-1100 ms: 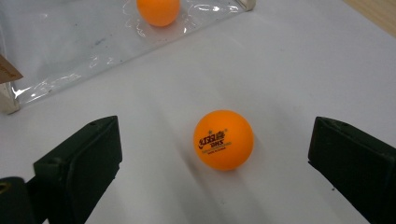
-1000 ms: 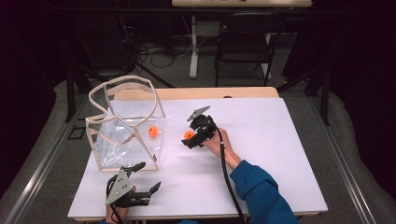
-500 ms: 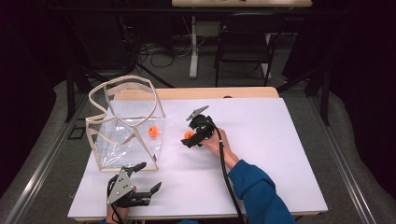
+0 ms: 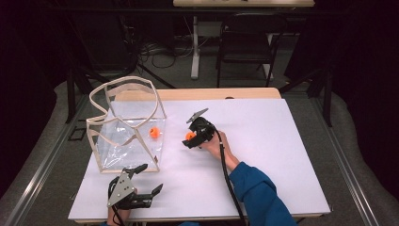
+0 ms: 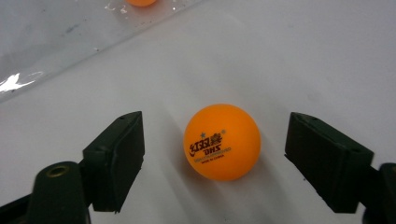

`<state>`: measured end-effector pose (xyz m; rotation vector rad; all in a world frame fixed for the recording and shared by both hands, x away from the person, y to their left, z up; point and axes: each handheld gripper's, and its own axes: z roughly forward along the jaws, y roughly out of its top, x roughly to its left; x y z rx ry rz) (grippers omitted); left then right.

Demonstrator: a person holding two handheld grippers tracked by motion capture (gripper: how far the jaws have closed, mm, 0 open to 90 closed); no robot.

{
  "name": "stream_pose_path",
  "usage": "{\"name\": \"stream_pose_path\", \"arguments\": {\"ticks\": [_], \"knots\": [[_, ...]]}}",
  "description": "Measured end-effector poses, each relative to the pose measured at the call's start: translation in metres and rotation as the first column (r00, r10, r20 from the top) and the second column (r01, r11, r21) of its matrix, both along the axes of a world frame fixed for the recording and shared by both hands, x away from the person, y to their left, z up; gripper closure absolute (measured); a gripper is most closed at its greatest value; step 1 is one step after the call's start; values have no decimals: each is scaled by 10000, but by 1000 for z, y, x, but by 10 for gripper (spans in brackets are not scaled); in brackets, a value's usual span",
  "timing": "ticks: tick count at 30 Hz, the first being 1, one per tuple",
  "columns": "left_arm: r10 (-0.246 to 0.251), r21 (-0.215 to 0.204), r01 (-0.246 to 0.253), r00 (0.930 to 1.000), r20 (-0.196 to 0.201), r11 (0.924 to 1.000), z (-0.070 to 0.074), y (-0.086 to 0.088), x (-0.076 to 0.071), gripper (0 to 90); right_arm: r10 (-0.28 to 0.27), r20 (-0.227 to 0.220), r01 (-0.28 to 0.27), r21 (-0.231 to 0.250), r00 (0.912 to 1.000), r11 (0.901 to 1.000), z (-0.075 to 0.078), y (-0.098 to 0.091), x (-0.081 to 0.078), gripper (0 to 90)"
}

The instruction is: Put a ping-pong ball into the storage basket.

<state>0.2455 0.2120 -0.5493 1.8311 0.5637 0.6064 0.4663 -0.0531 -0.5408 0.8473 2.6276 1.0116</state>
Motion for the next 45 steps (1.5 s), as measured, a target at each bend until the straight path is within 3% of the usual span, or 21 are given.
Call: {"name": "stream_pose_path", "arguments": {"ticks": [8, 18, 45], "knots": [[13, 10, -13, 10000, 25, 10000, 0, 0, 0, 157, -45, 307, 64, -620, 9995, 9981, -1, 4, -2, 371], [34, 1, -34, 10000, -31, 10000, 0, 1, -1, 157, -142, 165, 158, -1029, 9998, 9946, -4, 5, -1, 498], [57, -33, -57, 10000, -65, 10000, -1, 1, 0, 157, -6, 523, 56, -949, 9986, 9955, 11, 5, -8, 505]]}}
